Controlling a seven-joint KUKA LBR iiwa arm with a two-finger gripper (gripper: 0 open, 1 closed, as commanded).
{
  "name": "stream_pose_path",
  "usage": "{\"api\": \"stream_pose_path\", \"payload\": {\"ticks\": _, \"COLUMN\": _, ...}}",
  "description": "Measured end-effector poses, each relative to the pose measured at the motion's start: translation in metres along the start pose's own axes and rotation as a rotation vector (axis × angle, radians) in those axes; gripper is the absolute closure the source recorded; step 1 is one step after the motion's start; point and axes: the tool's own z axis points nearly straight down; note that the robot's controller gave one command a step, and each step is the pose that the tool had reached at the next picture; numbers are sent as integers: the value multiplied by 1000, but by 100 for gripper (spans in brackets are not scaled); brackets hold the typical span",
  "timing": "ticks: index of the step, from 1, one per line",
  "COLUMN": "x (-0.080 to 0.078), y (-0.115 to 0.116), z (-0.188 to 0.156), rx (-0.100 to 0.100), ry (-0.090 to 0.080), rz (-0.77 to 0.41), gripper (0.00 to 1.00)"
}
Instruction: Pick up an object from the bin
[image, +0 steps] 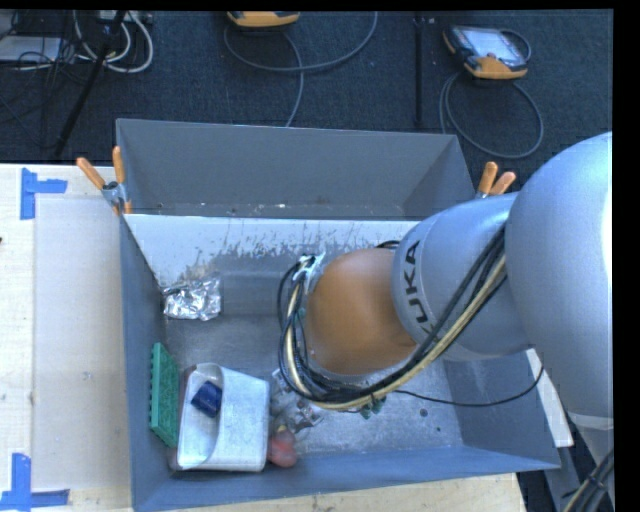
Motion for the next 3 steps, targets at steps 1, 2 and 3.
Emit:
{"api": "stream_pose_path", "payload": {"ticks": 1, "x": -2, "y": -1, "z": -57, "rx": -6, "ry": 5, "rz": 3, "gripper": 100}}
{"api": "stream_pose_path", "payload": {"ticks": 2, "x": -3, "y": 0, "z": -78, "rx": -8, "ry": 8, "rz": 7, "gripper": 100}}
{"api": "stream_pose_path", "payload": {"ticks": 3, "x": -4, "y": 0, "z": -91, "rx": -8, "ry": 9, "rz": 10, "gripper": 100}}
